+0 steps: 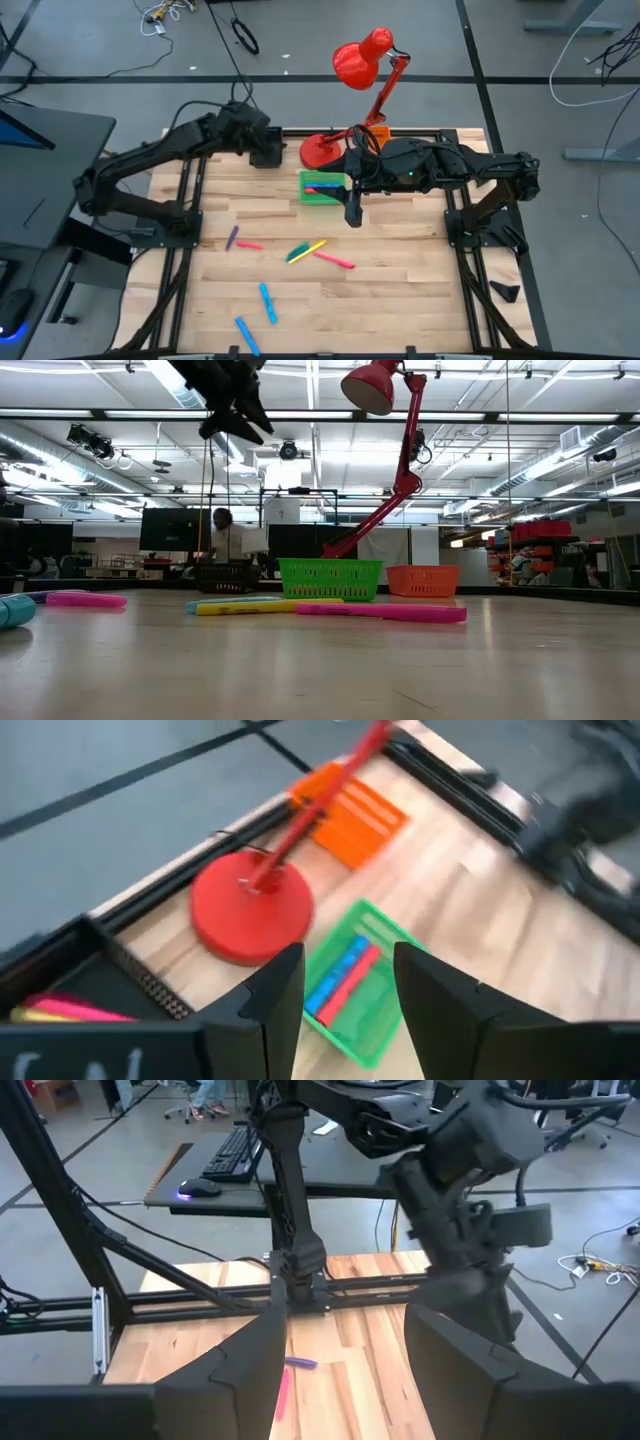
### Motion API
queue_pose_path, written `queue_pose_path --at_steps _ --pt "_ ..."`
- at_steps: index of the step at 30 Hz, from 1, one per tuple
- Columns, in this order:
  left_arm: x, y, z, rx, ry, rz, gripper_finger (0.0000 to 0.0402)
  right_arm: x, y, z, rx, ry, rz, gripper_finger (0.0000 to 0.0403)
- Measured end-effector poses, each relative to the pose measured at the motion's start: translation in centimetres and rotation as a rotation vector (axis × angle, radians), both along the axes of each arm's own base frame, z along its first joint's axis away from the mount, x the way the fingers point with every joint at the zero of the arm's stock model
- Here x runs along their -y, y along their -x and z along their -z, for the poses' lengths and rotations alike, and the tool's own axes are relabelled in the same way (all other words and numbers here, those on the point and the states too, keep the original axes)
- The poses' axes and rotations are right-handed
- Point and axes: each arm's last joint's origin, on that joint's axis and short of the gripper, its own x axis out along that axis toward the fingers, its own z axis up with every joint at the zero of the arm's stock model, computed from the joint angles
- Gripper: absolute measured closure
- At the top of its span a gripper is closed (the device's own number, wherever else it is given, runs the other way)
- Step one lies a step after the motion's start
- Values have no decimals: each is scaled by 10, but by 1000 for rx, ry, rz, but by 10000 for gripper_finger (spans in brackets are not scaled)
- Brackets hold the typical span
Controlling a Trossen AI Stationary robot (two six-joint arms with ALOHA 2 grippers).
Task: Pick & Place Markers
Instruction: Put the pink pen into the black basket
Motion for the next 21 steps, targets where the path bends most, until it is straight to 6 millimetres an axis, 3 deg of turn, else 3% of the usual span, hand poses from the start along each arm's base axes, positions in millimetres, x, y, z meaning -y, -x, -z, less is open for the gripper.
queue_pose_path --at_steps 7,14,21 --pt "23 -8 -1 -10 -45 228 239 2 0 0 2 3 6 197" --pt "30 -12 -1 -8 -46 244 239 2 0 1 -2 -34 17 197" --pt "38 -19 -17 222 79 346 239 2 0 2 -14 -82 33 197"
